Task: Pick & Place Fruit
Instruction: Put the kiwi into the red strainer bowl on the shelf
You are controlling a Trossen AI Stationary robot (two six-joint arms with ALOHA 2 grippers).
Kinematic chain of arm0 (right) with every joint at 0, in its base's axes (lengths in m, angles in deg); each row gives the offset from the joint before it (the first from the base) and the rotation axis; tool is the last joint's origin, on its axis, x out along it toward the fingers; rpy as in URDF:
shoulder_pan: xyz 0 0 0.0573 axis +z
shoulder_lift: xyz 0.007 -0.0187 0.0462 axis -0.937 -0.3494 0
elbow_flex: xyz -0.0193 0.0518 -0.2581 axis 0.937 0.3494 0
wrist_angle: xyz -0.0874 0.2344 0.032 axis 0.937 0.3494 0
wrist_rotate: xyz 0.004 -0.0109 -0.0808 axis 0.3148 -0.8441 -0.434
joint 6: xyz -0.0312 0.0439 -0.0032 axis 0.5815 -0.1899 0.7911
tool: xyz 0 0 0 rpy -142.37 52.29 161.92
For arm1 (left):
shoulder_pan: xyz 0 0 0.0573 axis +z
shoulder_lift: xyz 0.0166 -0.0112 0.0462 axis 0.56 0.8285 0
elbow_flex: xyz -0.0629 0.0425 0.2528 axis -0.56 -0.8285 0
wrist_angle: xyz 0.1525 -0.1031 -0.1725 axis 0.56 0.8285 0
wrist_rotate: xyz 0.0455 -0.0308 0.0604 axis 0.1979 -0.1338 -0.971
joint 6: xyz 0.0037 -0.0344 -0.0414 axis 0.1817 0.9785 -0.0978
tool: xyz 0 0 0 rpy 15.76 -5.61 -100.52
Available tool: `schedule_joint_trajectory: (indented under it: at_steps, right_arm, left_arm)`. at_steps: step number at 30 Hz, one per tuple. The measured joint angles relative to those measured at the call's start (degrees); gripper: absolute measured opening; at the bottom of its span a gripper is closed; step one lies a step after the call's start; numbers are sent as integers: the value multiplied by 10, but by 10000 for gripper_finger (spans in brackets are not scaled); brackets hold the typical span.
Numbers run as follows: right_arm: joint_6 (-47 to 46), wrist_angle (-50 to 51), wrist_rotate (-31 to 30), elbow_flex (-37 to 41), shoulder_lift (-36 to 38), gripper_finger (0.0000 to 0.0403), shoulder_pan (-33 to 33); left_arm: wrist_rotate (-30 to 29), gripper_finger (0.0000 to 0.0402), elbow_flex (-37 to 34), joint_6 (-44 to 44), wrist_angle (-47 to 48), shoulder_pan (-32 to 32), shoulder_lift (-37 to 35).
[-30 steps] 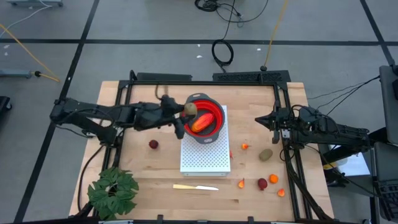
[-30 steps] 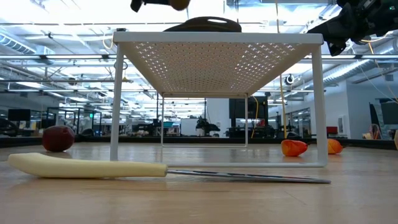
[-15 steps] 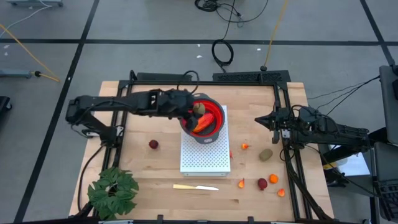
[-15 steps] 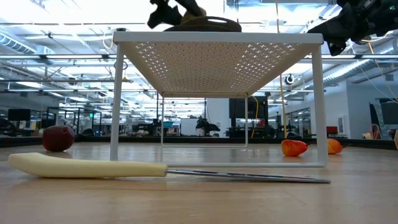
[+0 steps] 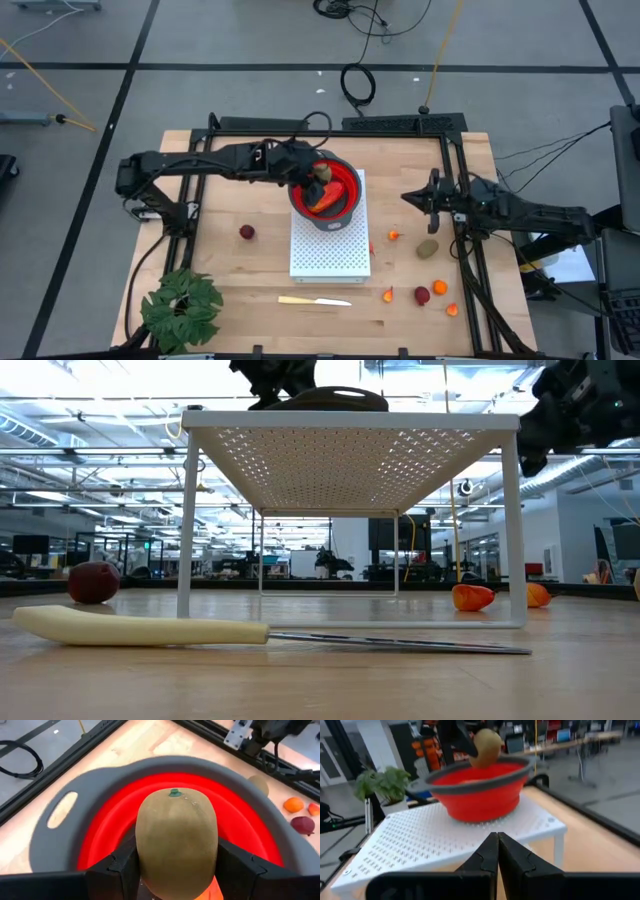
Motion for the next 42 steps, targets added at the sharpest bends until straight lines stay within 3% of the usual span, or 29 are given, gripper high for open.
schedule_joint_trajectory:
  at_steps: [5,14,22,28,42]
  right_arm:
    - [16,-86,0,36,0,4,0]
    - [32,-89,1,43,0,4,0]
    - [37,-89,1,43,0,4,0]
    - [37,-89,1,43,0,4,0]
    - [37,-89,1,43,0,4,0]
  left_arm:
    - [0,202,0,17,9,5,-1]
    - [1,202,0,54,55,12,-1]
    - [2,202,0,53,51,14,0]
    - [50,202,0,53,45,13,0]
    - [45,204,0,40,44,9,0]
